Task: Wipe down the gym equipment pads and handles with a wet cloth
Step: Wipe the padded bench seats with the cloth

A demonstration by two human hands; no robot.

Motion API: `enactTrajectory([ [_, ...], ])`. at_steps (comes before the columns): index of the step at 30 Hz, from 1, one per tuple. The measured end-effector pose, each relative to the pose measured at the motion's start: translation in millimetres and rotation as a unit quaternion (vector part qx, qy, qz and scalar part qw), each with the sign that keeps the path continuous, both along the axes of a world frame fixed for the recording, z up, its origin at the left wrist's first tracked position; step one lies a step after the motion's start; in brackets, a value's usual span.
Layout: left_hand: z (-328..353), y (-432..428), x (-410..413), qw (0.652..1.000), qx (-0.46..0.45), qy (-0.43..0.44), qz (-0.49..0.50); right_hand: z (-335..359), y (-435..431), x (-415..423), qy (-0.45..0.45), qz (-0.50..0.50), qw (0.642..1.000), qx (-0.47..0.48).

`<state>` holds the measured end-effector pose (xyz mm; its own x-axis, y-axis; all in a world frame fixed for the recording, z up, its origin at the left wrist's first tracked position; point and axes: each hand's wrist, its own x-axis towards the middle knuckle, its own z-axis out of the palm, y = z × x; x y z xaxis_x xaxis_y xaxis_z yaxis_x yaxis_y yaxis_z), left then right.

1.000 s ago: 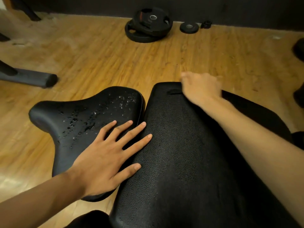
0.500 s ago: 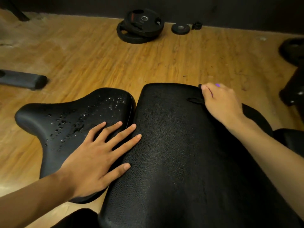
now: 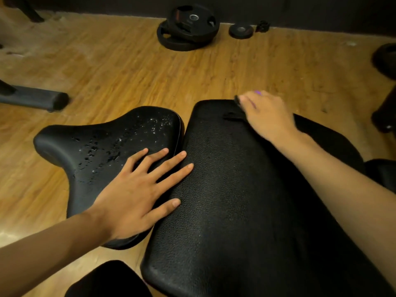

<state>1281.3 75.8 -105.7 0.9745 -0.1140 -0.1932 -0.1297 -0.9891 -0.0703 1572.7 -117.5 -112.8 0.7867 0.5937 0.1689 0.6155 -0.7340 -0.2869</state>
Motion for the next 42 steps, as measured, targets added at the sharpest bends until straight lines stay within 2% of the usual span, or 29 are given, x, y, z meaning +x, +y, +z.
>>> enactTrajectory([
  [3,0.3,-2.1,0.1,1.000,0.002,-0.001,0.002,-1.0,-70.4,5.8,0.020,-0.085,0.996,0.004],
  [5,0.0,-2.5,1.4,1.000,0.001,-0.005,0.004,3.2,-68.3,4.6,0.016,-0.126,0.992,-0.010],
  [7,-0.3,-1.7,2.2,1.000,-0.006,-0.006,0.005,12.9,-27.9,0.1,0.008,-0.136,0.990,-0.040],
  [10,-1.8,-0.2,1.4,1.000,-0.014,-0.005,0.009,19.3,64.3,-12.2,0.001,-0.044,0.996,-0.078],
  [14,-0.9,0.2,3.4,1.000,-0.014,0.006,0.012,17.4,140.7,-38.3,0.045,-0.020,0.995,-0.087],
  [16,0.6,-0.7,3.4,1.000,-0.013,0.012,0.014,16.2,133.6,-39.7,0.029,0.003,0.997,-0.074],
  [19,0.6,-2.3,1.5,1.000,-0.010,0.012,0.016,13.2,73.1,-29.6,-0.002,0.019,1.000,-0.018],
  [21,0.9,-3.0,1.0,1.000,-0.012,0.007,0.020,7.8,20.6,-16.0,0.001,-0.034,0.999,0.012],
  [23,0.4,-3.8,2.1,1.000,-0.014,0.009,0.017,5.6,-21.4,-1.5,0.033,-0.090,0.995,0.001],
  [25,1.0,-3.6,2.8,1.000,-0.019,0.011,0.018,16.1,-23.9,12.7,0.083,-0.145,0.986,-0.022],
  [27,0.4,-2.7,3.7,1.000,-0.021,0.007,0.016,30.7,11.7,12.9,0.111,-0.173,0.977,-0.053],
  [31,-1.0,-1.4,2.5,1.000,-0.020,-0.001,0.016,28.2,109.2,-37.9,0.065,-0.024,0.993,-0.096],
  [33,-1.2,-1.5,2.9,1.000,-0.019,0.000,0.015,18.3,123.3,-52.6,0.022,0.022,0.994,-0.103],
  [37,-0.8,-1.2,1.8,1.000,-0.007,-0.003,0.019,8.3,72.3,-26.2,-0.010,0.053,0.998,-0.030],
  [42,1.7,-5.1,2.0,1.000,-0.003,-0.002,0.018,-3.8,-47.2,4.5,0.016,-0.074,0.997,0.028],
])
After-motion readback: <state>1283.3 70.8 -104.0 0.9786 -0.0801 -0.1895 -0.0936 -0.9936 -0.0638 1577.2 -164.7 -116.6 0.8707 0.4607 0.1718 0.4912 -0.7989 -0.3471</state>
